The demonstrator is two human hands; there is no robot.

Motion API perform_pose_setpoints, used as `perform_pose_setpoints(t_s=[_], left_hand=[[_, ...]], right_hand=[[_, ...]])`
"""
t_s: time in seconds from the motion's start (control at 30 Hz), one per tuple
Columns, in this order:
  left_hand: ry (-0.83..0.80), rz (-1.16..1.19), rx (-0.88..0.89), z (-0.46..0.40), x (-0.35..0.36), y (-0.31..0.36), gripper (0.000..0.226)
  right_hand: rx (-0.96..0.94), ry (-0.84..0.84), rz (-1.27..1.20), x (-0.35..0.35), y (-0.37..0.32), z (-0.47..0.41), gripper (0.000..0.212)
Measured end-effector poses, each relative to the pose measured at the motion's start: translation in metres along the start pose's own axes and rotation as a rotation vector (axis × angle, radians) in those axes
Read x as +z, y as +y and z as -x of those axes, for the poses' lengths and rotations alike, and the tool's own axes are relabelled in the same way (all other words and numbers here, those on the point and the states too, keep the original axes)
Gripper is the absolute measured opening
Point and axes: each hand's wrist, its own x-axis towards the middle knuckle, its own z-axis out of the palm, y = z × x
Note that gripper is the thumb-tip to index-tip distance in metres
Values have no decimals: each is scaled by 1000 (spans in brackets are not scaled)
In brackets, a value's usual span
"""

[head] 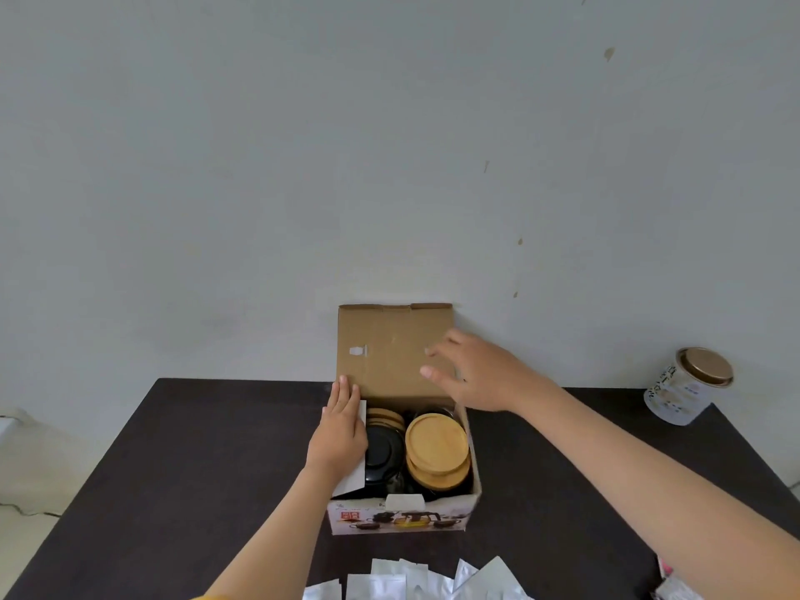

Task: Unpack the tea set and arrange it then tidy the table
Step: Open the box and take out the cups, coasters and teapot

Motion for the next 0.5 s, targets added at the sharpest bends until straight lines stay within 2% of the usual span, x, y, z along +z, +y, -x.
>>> perform_pose_setpoints(t_s=[0.2,0.3,0.4,0.5], left_hand=[[-4,-30,0,-1,1,0,55],[-4,-40,-3,0,1,2,54],[-9,-50,-5,1,0,3,54],[-17,-64,-11,1,-1,3,54]], right_hand=[[380,-216,234,-7,19,25,63],[456,-217,257,25,32,30,66],[499,-208,162,65,33,35,73],[467,-193,-55,107,20,40,77]])
